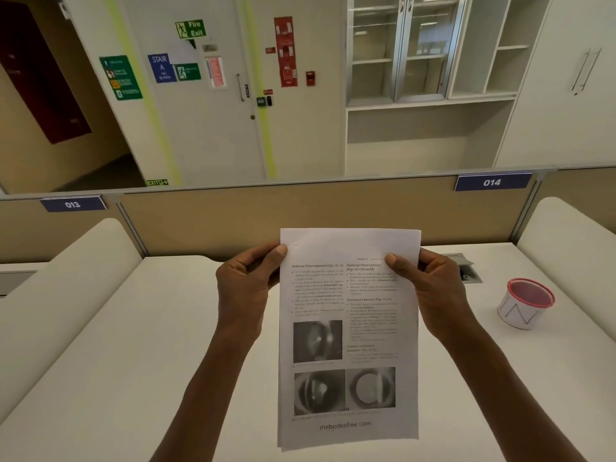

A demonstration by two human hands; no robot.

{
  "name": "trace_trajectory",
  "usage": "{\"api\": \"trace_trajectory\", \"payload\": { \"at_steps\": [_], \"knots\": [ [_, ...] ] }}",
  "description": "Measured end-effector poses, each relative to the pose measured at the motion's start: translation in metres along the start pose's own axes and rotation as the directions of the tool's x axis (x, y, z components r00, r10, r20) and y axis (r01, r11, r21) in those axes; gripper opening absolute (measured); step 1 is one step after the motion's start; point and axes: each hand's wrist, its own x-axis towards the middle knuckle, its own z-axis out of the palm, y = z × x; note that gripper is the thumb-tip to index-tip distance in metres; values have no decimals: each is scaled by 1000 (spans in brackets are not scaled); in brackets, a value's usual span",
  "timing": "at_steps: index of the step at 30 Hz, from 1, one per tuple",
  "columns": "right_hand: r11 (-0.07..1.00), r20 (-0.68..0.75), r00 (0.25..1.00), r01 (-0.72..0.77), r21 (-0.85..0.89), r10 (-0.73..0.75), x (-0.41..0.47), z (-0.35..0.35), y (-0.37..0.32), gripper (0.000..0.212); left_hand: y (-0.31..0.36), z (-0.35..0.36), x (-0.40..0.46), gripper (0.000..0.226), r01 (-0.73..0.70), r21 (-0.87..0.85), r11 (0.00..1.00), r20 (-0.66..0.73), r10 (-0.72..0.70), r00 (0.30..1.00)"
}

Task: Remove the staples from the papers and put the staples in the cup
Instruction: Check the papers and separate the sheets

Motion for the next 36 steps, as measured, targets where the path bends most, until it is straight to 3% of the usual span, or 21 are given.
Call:
{"api": "trace_trajectory", "payload": {
  "at_steps": [8,13,16,21,24,26,30,36],
  "knots": [
    [1000,-19,1000,10,5,-10,-1,-6,-3,36,12,-2,0,32,-15,121,993,123,1,992],
    [999,-44,999,2,-35,-3,-2,-9,-1,68,12,3,1,23,-52,193,980,124,29,992],
    [999,-102,994,25,-43,-29,-1,-6,-1,57,11,8,1,19,-66,202,977,102,46,994],
    [928,-337,925,42,-371,-177,-4,14,-2,69,6,17,0,15,-79,214,974,28,75,997],
    [858,-214,938,136,-496,-272,-15,35,-7,59,2,24,-4,14,-57,219,974,-10,60,998],
    [835,-72,960,198,-513,-271,-22,53,-9,51,-1,29,-7,14,-39,216,976,-28,47,999],
    [839,110,969,248,-484,-223,-29,83,-9,56,-4,40,-13,14,-20,196,980,-81,36,996],
    [804,124,940,336,-492,-317,-26,103,-5,50,-2,47,-17,13,-35,184,982,-143,62,988]
  ]
}}
